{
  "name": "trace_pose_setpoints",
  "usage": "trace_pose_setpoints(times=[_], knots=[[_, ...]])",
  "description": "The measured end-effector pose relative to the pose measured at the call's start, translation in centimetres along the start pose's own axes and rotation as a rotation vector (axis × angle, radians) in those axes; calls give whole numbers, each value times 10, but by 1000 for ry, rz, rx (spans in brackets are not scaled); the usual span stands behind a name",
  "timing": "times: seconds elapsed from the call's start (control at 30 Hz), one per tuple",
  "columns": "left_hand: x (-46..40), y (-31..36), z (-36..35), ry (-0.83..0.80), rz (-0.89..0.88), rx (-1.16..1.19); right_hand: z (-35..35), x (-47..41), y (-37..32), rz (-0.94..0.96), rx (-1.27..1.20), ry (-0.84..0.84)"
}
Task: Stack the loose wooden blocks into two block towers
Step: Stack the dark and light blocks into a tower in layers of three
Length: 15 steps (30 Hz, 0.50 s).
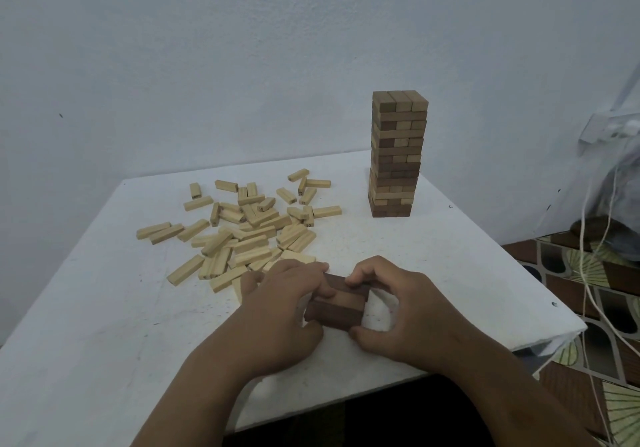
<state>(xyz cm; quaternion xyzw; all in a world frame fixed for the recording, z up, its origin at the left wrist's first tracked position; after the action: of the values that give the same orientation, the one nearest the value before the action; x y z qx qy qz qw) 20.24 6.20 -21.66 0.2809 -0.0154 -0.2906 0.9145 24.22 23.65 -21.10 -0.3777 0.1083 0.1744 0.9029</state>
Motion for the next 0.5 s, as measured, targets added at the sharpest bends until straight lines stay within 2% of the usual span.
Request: trace_pose_setpoints(times=[0.27,0.5], knots=[[-1,0,-1,10,1,-37,1,-1,1,10,20,-7],[0,-1,3,33,-11,-1,4,2,13,-105,149,-16]])
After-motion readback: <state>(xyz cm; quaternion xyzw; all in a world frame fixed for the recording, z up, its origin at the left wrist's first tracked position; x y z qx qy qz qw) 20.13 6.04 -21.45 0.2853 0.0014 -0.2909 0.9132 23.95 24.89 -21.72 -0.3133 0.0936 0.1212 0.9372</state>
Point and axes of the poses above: each hand's wrist, its own x-axis away from the middle knuckle, its own z-axis out of the back of the hand, y = z × x, the point moved 5 cm from there along -x, towards the middle knuckle, and after that the axes turned 2 degrees about z, right-handed, at the moved point
